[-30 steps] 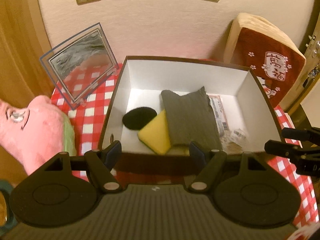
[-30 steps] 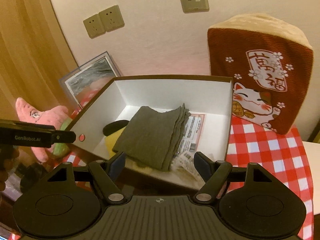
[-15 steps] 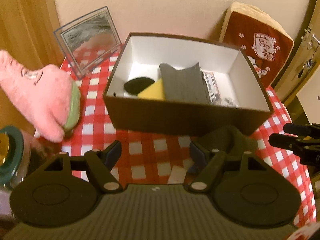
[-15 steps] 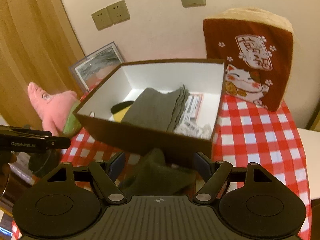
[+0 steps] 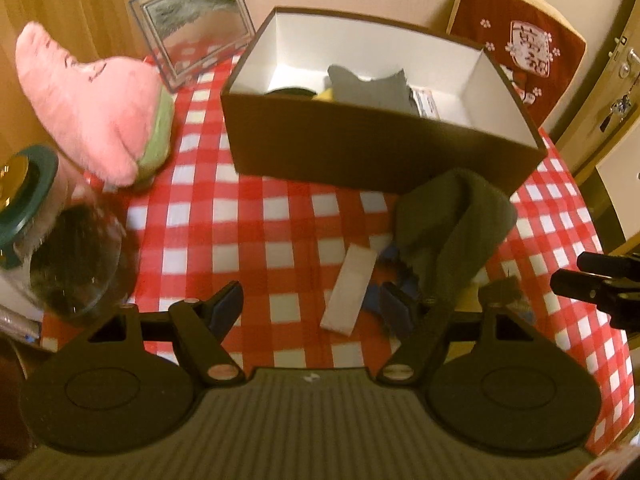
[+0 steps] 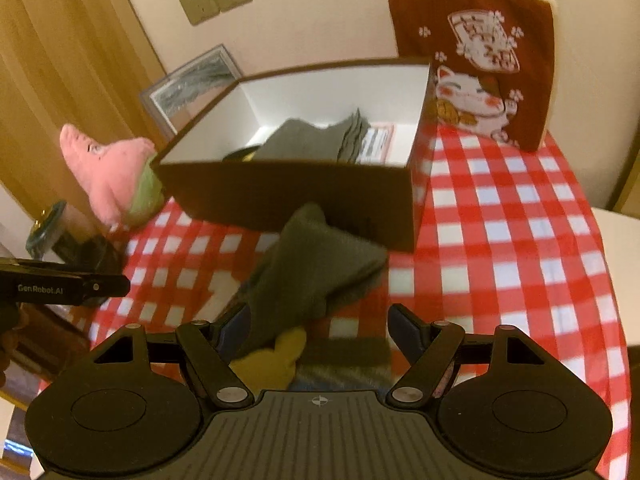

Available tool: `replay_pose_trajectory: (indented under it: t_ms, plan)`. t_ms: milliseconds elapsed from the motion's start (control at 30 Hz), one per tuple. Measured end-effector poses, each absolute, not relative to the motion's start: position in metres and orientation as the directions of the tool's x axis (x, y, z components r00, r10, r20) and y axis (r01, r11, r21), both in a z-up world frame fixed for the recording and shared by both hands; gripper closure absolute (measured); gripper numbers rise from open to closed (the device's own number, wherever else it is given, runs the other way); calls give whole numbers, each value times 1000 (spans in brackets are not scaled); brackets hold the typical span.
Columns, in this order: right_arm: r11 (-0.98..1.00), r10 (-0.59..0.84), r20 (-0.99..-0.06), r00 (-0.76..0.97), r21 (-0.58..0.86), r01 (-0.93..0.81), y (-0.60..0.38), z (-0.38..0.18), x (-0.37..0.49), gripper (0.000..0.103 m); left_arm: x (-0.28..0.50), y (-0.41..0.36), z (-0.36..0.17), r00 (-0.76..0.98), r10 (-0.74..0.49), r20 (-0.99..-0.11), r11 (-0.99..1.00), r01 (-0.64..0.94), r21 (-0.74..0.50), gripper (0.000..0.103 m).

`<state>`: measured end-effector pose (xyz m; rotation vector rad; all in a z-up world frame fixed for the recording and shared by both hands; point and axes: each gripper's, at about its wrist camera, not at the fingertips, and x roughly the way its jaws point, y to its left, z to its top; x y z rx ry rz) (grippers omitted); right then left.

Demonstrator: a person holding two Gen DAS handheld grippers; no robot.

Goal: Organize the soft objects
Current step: 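Withdraw both tools from the box toward the grey towel and white strip, then grasp the white paper strip with the left tool while the right tool grasps the grey towel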

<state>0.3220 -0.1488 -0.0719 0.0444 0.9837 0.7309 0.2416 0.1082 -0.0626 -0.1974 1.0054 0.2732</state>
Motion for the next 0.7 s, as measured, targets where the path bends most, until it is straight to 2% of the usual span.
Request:
replay_pose_trajectory:
  t_ms: [700]
  plan:
    - [756, 566, -775, 280, 353, -551, -144, -94, 296, 28, 220, 83, -93, 472, 106, -875, 961, -276, -33, 32]
